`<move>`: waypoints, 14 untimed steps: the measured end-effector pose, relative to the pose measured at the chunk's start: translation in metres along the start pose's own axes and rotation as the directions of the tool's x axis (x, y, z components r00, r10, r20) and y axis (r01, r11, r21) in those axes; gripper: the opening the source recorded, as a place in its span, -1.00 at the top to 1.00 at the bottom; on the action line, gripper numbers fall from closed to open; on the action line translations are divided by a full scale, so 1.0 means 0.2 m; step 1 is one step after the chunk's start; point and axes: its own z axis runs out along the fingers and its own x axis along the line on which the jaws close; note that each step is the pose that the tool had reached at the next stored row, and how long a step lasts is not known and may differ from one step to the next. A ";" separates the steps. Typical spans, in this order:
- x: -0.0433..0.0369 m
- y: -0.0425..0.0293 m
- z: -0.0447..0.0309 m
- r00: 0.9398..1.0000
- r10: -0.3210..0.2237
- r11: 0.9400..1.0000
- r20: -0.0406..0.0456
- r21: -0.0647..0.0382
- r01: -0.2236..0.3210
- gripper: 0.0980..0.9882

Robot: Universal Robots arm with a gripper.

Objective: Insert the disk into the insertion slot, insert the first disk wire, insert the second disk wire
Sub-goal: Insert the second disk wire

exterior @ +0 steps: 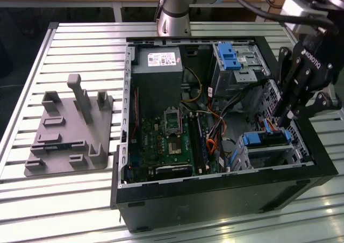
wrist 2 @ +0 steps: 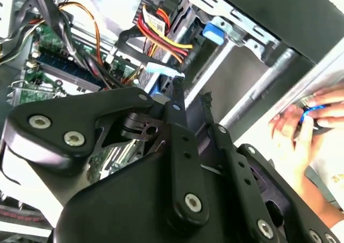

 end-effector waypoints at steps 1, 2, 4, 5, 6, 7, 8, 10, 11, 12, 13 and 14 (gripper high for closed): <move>0.002 0.002 -0.016 1.000 0.000 1.000 0.000 0.000 0.000 0.59; 0.002 0.002 -0.021 1.000 0.000 1.000 0.000 0.000 0.000 0.59; -0.005 0.003 -0.026 1.000 0.000 1.000 -0.005 0.000 0.000 0.59; -0.006 0.003 -0.026 1.000 0.001 1.000 -0.007 0.000 -0.001 0.59; -0.006 0.003 -0.026 1.000 0.001 1.000 -0.007 0.000 -0.001 0.59; -0.006 0.003 -0.026 1.000 0.000 1.000 -0.007 0.000 0.000 0.59; -0.006 0.003 -0.026 1.000 0.001 1.000 -0.007 0.000 -0.001 0.59; -0.006 0.003 -0.026 1.000 0.000 1.000 -0.007 0.000 0.000 0.59; -0.006 0.003 -0.026 1.000 0.000 1.000 -0.007 0.000 0.000 0.59; -0.006 0.003 -0.027 1.000 0.001 1.000 -0.007 0.000 -0.001 0.59; -0.006 0.003 -0.026 1.000 0.001 1.000 -0.007 0.000 -0.001 0.63; -0.006 0.003 -0.027 1.000 0.000 1.000 -0.007 0.000 0.000 0.78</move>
